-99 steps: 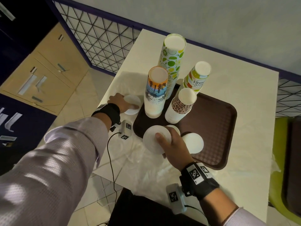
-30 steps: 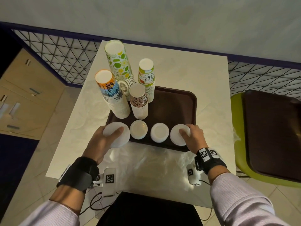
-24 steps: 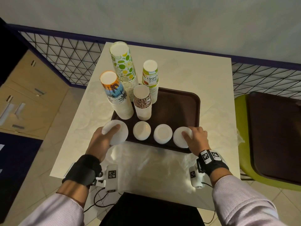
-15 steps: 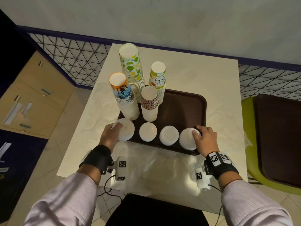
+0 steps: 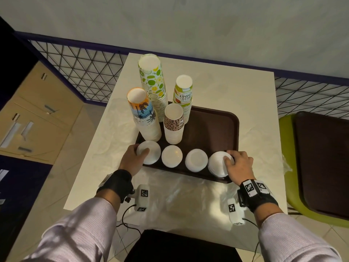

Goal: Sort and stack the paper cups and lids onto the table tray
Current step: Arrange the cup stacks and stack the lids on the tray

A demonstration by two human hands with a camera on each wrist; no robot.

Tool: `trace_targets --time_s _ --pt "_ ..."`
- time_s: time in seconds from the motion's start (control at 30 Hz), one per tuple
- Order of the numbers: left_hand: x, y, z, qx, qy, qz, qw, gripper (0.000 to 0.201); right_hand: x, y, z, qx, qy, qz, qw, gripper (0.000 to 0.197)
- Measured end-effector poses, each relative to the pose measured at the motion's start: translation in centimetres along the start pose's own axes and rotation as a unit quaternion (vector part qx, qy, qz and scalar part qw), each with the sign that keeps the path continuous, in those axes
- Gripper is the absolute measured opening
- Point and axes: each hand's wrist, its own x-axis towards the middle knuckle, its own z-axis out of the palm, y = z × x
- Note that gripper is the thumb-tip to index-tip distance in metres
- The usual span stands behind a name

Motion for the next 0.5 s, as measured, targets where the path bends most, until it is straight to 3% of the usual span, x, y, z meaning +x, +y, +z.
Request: trace_targets --time_s 0.2,0.5 --pt "0.49 -0.15 -0.05 0.108 0.014 0.02 0.994 0.06 0.06 0.02 0.32 -0.01 -0.01 -0.002 1.0 0.041" --pt "-0.04 0.04 0.47 0.081 0.044 0.018 0.996 0.062 0.11 0.29 0.69 0.0 -0.022 -0.019 1.0 0.039"
